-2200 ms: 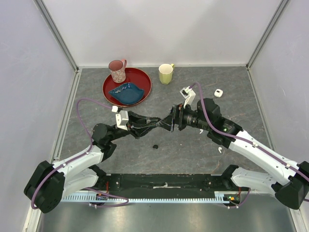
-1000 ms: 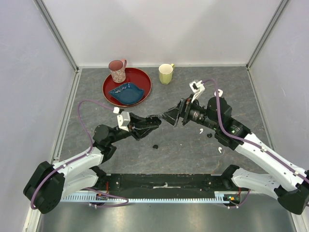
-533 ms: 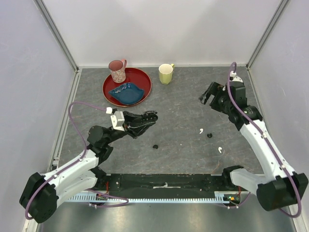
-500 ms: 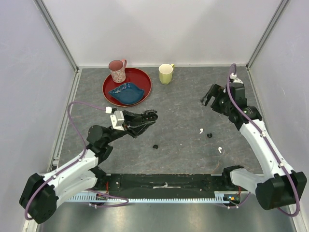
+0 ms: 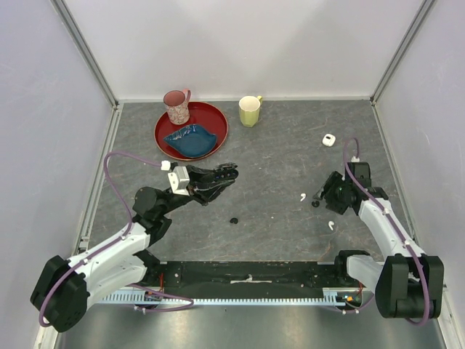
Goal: Insert the wireless bluetooth earbuds into the charging case
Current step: Pick up the earbud from the center of the board.
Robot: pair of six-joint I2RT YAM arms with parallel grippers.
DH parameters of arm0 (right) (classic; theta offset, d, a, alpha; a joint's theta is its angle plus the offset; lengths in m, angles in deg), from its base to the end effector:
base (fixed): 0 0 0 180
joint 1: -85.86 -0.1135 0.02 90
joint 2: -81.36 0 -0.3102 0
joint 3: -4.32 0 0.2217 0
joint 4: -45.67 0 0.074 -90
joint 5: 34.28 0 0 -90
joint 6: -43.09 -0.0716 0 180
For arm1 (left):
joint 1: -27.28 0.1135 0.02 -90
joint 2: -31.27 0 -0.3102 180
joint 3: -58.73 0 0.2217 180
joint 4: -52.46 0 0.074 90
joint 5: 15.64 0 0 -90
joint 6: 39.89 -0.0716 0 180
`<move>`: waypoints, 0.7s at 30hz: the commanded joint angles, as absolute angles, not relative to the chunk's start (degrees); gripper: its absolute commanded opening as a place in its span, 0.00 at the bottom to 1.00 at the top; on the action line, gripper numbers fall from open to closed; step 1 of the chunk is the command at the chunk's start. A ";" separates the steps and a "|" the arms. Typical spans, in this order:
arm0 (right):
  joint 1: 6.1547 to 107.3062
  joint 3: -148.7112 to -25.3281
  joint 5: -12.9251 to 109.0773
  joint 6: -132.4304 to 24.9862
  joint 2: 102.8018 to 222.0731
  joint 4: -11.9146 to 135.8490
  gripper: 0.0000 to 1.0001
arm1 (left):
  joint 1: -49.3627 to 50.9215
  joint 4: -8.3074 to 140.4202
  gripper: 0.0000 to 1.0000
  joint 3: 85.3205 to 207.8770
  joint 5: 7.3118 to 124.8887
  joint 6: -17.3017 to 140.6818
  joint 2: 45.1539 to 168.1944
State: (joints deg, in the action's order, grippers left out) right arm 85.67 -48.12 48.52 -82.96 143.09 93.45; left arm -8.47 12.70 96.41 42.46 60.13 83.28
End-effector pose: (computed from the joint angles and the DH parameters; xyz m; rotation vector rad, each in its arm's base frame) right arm 0.1707 0.0095 0.2292 0.7561 2.4941 0.3953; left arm 0.1123 -0.1275 0.3610 0.7616 1.0033 -1.0086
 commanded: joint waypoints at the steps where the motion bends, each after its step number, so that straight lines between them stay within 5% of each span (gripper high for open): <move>1: 88.32 -44.00 43.67 -85.92 139.55 87.74 0.61 | -8.58 8.21 0.02 95.61 41.93 60.48 82.16; 21: 89.64 -37.32 46.31 -89.36 141.74 81.41 0.43 | -8.58 8.92 0.02 93.94 42.37 61.18 80.66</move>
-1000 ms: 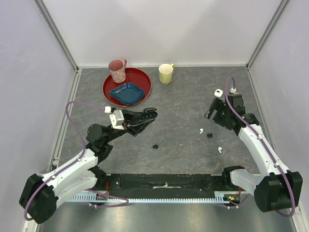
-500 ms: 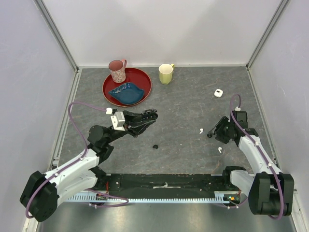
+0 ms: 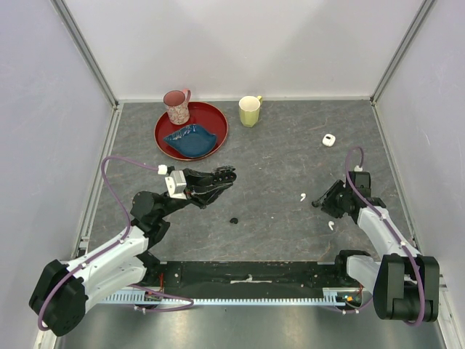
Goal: Insert the wireless bluetooth earbuds into the charging case
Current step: Pick up the earbud from the center of the board.
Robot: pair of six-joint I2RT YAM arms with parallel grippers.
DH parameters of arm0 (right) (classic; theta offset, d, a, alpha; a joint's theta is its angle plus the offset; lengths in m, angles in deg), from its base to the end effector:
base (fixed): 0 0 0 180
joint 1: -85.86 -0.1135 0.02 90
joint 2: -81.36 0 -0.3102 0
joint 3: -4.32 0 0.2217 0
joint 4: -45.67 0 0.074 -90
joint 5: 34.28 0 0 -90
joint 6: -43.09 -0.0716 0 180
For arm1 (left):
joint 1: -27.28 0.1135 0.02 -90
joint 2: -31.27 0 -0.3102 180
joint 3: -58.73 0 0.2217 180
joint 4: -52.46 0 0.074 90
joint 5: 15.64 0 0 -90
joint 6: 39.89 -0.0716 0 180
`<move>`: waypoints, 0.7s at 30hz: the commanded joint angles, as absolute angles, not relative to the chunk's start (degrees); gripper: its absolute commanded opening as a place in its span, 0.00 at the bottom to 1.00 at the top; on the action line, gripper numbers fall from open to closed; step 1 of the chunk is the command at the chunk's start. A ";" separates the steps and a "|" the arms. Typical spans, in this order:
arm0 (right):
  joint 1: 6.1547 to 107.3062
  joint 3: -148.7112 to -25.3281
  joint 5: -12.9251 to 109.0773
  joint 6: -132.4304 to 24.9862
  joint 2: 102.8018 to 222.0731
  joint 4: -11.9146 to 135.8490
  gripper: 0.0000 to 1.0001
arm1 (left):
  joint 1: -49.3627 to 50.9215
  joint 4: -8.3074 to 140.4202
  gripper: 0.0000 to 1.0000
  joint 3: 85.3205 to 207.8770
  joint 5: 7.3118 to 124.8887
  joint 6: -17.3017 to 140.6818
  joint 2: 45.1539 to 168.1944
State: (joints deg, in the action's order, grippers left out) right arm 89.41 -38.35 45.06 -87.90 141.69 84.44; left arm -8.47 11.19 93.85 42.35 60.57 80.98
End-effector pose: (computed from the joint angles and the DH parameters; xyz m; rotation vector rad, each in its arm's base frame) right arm 0.1580 0.0035 0.1955 0.9190 2.4373 0.4821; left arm 0.1031 -0.1210 0.3548 0.7574 0.9838 -1.0134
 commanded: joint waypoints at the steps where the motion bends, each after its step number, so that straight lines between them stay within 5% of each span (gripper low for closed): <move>1: 89.64 -37.14 46.57 -89.36 141.74 81.06 0.42 | -8.58 8.92 0.02 93.94 42.46 61.27 80.75; 21: 89.55 -35.12 48.95 -90.33 142.26 77.02 0.34 | -8.58 9.10 0.02 94.47 42.63 61.10 82.24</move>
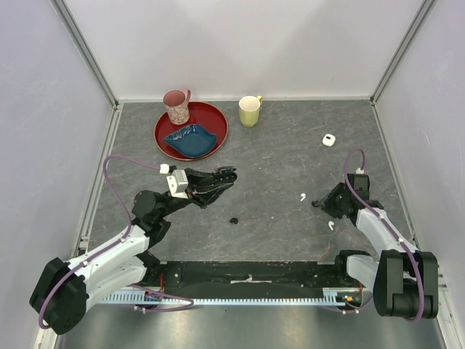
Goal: Insert the wireless bluetooth earbuds into the charging case
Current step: Pick up the earbud from the center of the board.
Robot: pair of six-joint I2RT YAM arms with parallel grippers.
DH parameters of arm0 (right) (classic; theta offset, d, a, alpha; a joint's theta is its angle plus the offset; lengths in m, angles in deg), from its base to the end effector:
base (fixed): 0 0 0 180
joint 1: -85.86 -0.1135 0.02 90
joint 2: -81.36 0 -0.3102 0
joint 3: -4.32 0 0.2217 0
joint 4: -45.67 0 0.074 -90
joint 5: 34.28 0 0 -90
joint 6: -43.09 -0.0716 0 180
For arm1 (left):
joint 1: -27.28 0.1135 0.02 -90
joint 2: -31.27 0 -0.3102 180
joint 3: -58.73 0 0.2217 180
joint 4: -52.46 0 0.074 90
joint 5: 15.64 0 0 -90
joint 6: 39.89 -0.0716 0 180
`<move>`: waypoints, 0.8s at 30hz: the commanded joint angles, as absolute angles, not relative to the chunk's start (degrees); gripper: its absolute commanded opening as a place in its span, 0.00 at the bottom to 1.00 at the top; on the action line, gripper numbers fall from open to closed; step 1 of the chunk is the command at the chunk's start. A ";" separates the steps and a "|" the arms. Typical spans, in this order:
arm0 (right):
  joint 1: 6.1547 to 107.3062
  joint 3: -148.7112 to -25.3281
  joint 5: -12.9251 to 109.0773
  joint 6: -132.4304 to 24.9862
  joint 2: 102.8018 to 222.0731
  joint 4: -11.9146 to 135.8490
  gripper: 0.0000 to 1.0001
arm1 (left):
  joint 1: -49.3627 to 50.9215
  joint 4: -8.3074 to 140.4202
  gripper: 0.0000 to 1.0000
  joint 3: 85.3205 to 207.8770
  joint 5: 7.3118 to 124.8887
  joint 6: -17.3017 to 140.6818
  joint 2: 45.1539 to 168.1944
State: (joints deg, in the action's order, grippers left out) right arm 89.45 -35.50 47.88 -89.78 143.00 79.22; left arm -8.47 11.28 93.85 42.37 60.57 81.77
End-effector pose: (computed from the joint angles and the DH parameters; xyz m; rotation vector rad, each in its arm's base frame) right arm 0.1611 -0.0003 0.1848 0.9681 2.3953 0.4373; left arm 0.1059 -0.1229 0.3527 0.7589 0.9998 -1.0152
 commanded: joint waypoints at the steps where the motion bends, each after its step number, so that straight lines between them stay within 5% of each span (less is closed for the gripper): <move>1: 89.64 -35.03 48.86 -90.33 142.35 77.10 0.34 | -8.58 8.92 0.02 94.47 42.72 61.18 82.51; 24: 89.64 -31.86 47.72 -91.99 143.58 72.19 0.33 | -8.58 8.04 0.02 94.21 43.16 62.50 83.65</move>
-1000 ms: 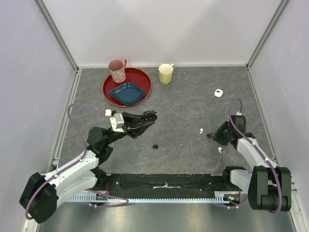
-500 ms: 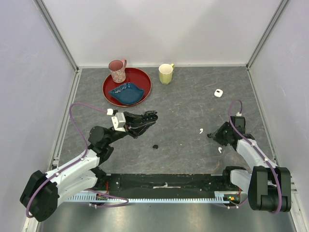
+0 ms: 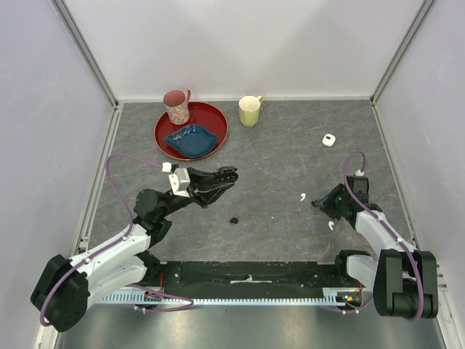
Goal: Insert the wireless bluetooth earbuds into the charging case
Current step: Pick up the earbud from the center of the board.
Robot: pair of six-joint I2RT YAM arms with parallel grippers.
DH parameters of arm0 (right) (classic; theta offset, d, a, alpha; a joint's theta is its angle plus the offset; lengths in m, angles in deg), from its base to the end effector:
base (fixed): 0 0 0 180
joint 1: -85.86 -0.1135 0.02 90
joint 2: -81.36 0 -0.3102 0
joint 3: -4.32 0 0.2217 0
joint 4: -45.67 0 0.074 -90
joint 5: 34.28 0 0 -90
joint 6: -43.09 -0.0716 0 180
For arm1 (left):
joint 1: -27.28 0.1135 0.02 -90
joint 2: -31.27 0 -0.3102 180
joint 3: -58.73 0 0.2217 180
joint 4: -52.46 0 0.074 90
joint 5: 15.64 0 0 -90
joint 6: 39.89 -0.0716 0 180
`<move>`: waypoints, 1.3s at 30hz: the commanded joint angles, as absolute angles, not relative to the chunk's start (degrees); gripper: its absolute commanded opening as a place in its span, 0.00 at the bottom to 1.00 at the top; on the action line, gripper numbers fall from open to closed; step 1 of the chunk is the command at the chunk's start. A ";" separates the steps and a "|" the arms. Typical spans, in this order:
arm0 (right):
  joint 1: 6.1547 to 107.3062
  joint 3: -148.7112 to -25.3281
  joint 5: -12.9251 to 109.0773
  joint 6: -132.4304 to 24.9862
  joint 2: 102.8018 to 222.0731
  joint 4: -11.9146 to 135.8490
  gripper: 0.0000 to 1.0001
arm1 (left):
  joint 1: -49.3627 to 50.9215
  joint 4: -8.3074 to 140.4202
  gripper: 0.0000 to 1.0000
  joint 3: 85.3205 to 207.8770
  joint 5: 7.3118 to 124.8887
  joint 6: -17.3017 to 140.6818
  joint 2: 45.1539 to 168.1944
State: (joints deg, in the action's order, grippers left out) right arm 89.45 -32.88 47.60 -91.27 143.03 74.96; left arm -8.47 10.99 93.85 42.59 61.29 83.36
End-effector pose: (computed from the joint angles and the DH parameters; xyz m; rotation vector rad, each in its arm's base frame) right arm 0.1606 0.0001 0.1779 0.9852 2.3617 0.4618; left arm 0.1112 -0.1265 0.3495 0.7526 1.0302 -1.0268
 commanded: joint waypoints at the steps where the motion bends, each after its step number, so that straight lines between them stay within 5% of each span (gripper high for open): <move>1: 89.64 -31.78 47.63 -92.08 143.76 72.10 0.33 | -8.58 8.04 0.02 94.21 43.16 62.50 83.65; 35: 89.55 -30.11 45.96 -96.22 143.14 67.61 0.25 | -8.58 7.87 0.02 94.21 43.86 63.12 84.35; 39: 89.64 -30.11 46.40 -96.39 142.44 67.35 0.18 | -8.58 7.95 0.02 94.38 43.95 63.03 84.35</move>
State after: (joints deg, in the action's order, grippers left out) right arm 89.45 -30.67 45.24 -95.77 143.44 69.10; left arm -8.47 10.84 93.85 42.81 62.14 84.17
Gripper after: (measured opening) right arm 0.224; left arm 0.358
